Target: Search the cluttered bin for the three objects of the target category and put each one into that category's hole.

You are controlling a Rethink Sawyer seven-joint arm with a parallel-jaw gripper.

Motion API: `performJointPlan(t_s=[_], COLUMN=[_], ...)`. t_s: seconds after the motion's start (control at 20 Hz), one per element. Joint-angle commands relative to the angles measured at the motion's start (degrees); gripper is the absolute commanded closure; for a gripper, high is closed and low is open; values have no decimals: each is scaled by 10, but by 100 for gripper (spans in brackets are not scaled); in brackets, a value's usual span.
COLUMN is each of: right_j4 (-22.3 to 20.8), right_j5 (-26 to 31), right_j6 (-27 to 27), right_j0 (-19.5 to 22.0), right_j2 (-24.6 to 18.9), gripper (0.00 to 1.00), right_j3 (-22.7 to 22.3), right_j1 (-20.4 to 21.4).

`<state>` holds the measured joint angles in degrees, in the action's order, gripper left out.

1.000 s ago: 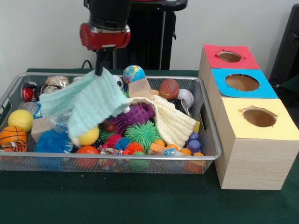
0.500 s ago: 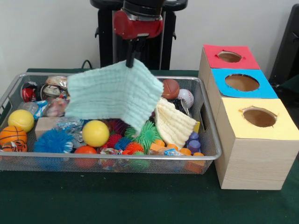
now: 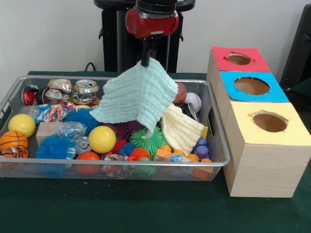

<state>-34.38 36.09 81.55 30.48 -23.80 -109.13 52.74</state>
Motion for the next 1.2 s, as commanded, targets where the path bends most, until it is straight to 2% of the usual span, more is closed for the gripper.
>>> performJointPlan(t_s=[0.05,0.2,0.6,0.75,1.0,1.05,1.2], right_j4=[47,44,69,63,70,71,66], right_j5=[11,1,20,10,-1,-1,-1], right_j6=[35,51,66,81,75,73,73], right_j0=[7,-6,-26,-42,-42,-43,-45], right_j2=[-15,-3,4,15,15,16,19], gripper=[100,100,100,100,100,0,0], right_j3=[-52,-48,-50,-36,-40,-38,-36], right_j1=[7,-2,27,8,3,2,1])
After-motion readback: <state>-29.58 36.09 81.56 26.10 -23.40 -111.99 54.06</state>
